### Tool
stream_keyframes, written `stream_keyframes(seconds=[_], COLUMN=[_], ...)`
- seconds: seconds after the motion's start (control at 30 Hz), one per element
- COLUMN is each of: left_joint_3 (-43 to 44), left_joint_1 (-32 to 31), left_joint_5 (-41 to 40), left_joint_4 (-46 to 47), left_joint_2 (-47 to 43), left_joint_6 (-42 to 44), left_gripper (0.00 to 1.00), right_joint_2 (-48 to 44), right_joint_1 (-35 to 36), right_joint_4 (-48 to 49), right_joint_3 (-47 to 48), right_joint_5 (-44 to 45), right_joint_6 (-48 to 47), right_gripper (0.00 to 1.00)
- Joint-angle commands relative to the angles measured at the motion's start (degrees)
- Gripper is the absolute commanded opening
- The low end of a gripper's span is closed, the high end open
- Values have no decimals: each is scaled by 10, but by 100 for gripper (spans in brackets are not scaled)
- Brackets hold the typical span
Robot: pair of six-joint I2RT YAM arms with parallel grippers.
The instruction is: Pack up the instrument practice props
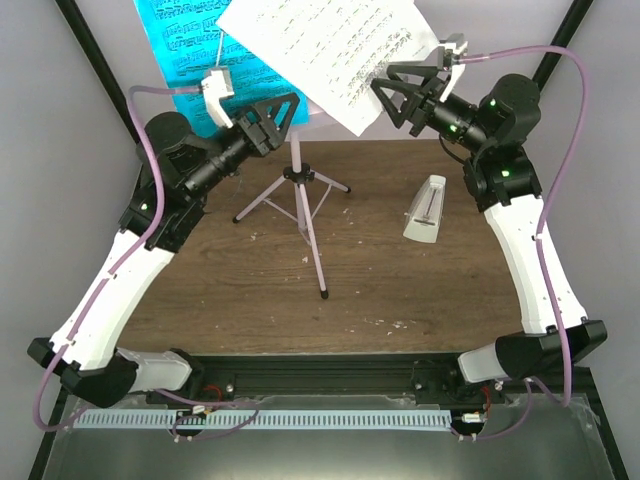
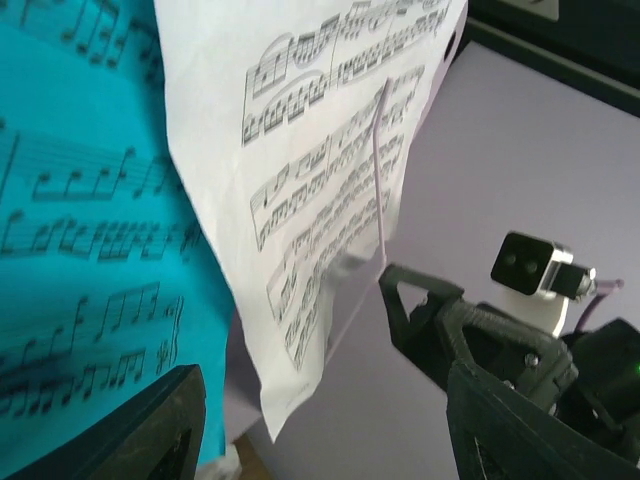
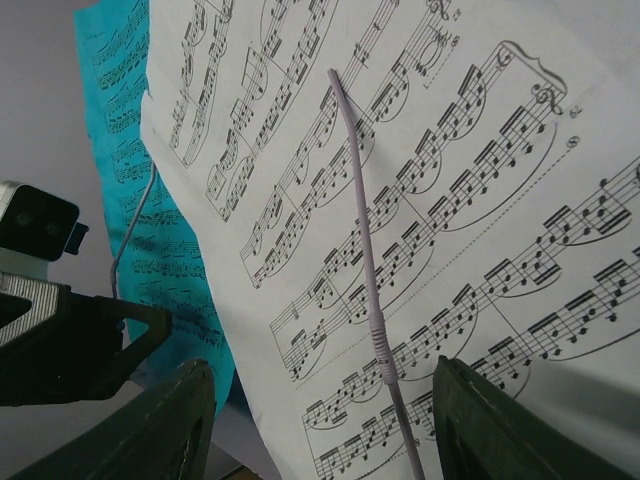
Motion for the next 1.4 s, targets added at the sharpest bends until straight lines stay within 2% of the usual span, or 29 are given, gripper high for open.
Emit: stream_keyframes(seconds=[0.0,0.3,0.5,0.83,1.03,1.27,1.37], left_joint_3=[34,67,119,143,124,114,114], left_joint_1=[3,2,1,0,-3,-4,-4], left_joint_5=[-28,-35,-5,16,12,11,12], left_joint_4=[44,46,36,54,68,73,71], left_joint_2=[33,79,119,155,144,133,131], left_joint_6=[-4,8,30,45,60,70,73], left_gripper=[65,62,55,33,9,0,0], right_joint_2=[1,10,18,32,39,74,107], right_joint_1=[21,51,56,58,59,58,58], right_joint_4=[10,25,32,33,39,4,-29], right_joint_3=[22,30,34,50,69,136,180], right_joint_5=[18,47,65,97,107,126,117], right_joint_6=[-28,-41,-45,-58,-59,-78,-82], right_gripper=[60,54,48,43,44,45,44])
